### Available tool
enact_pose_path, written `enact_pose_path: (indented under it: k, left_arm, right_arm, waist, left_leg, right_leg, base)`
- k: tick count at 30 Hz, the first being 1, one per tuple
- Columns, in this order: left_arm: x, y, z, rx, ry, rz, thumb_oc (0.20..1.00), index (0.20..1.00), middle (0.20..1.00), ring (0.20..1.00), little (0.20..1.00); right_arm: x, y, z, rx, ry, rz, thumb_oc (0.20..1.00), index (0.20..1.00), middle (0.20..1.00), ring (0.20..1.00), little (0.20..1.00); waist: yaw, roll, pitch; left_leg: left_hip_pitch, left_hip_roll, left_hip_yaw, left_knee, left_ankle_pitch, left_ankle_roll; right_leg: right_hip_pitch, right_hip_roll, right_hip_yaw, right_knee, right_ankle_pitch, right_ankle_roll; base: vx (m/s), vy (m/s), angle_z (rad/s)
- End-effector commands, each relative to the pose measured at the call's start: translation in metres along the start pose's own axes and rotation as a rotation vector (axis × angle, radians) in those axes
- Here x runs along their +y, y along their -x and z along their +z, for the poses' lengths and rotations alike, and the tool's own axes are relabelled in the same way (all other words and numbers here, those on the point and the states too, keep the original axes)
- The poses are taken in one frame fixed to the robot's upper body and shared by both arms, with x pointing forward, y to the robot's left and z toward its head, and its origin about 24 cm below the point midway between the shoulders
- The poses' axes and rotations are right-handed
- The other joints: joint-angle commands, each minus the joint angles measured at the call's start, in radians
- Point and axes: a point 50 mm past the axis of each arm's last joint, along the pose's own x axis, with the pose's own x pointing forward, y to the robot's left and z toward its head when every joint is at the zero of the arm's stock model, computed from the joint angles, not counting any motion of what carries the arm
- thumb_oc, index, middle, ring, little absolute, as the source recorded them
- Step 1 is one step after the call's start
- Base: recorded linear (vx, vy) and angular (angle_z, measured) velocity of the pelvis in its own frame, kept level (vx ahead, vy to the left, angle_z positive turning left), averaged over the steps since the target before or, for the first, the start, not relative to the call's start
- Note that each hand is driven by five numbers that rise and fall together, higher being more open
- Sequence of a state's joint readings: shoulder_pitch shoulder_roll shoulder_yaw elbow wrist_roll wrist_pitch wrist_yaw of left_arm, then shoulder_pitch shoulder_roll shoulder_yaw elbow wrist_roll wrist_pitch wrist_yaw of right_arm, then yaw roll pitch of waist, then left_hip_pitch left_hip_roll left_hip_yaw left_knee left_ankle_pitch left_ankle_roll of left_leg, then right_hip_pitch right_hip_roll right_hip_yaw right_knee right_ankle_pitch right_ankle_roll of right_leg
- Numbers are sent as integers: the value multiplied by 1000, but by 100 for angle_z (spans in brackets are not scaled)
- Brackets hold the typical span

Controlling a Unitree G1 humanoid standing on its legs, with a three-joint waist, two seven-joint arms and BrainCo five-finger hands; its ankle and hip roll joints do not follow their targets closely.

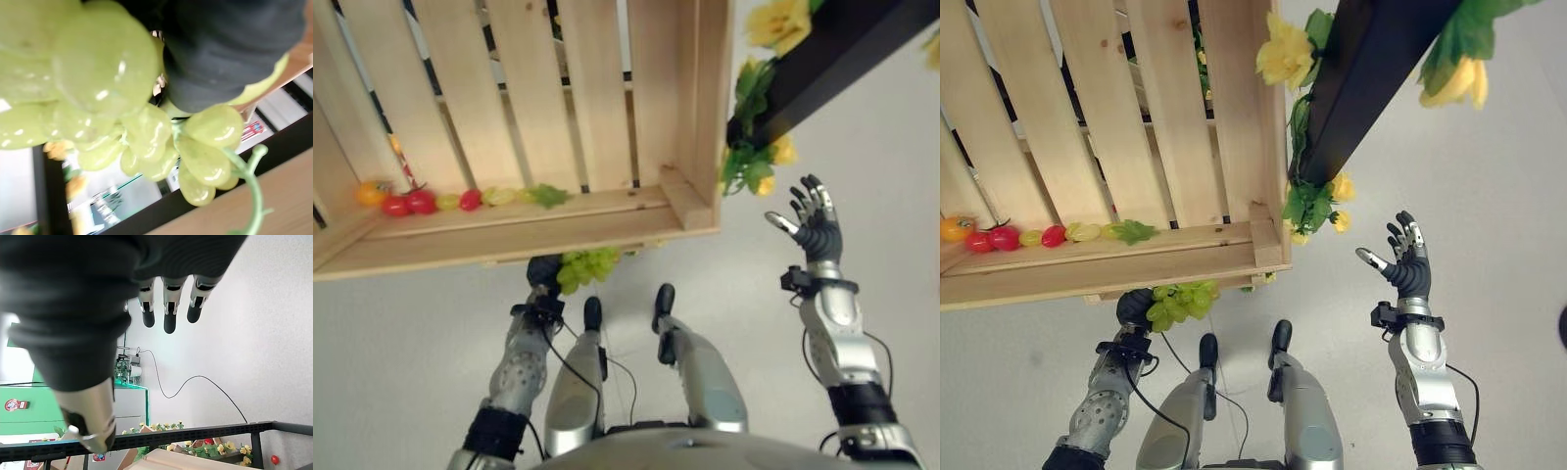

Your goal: Pick up the fruits from the basket on one side to the basket on the other side

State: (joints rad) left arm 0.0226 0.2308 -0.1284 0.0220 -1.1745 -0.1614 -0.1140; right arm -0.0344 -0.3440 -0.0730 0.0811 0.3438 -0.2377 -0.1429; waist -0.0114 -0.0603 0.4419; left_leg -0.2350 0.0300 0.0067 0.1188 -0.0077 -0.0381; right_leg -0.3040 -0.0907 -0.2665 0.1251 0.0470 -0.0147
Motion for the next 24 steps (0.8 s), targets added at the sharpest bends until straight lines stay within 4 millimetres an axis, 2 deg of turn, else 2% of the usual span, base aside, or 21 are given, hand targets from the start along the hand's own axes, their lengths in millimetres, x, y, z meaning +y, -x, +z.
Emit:
enact_pose_path:
  k: [1, 3, 7, 14, 24]
  left_arm:
    - [-20, -16, 34, -198, 8, -81, 200, 200, 200, 200, 200]
    - [-22, -20, 37, -218, 10, -80, 200, 200, 200, 200, 200]
    - [-34, -47, 55, -327, -9, -69, 200, 200, 200, 200, 200]
    - [-51, -73, 75, -431, -49, -46, 200, 200, 200, 200, 200]
    - [-59, -96, 110, -550, -126, 27, 200, 200, 200, 200, 200]
  right_arm:
    - [-1, -6, 30, -170, -34, -14, 1000, 1000, 1000, 1000, 1000]
    - [0, -7, 30, -168, -40, -12, 1000, 1000, 1000, 1000, 1000]
    - [11, -11, 31, -171, -80, 28, 1000, 1000, 1000, 1000, 1000]
    - [28, -17, 39, -203, -114, 82, 1000, 1000, 1000, 1000, 1000]
    - [47, -21, 47, -241, -169, 140, 1000, 1000, 1000, 1000, 1000]
  waist:
    - [4, -34, -19]
    - [3, -38, -15]
    - [-9, -67, 8]
    - [-27, -101, 46]
    - [-58, -139, 72]
  left_leg:
    - [-20, -15, -2, 3, 0, 13]
    - [-26, -14, 1, 13, -4, 11]
    - [-68, 5, 15, 51, -12, 2]
    - [-122, 20, 33, 103, -31, -3]
    - [-209, 42, 46, 215, -70, -4]
  right_leg:
    - [24, -71, 4, 93, -53, 160]
    - [21, -70, 6, 95, -54, 159]
    - [-6, -58, 19, 91, -51, 155]
    - [-59, -47, 37, 115, -55, 153]
    - [-137, -29, 64, 177, -69, 146]
  base:
    - [22, 5, 8]
    - [16, 3, 7]
    - [0, 0, 0]
    - [2, 17, -8]
    - [7, 13, -9]
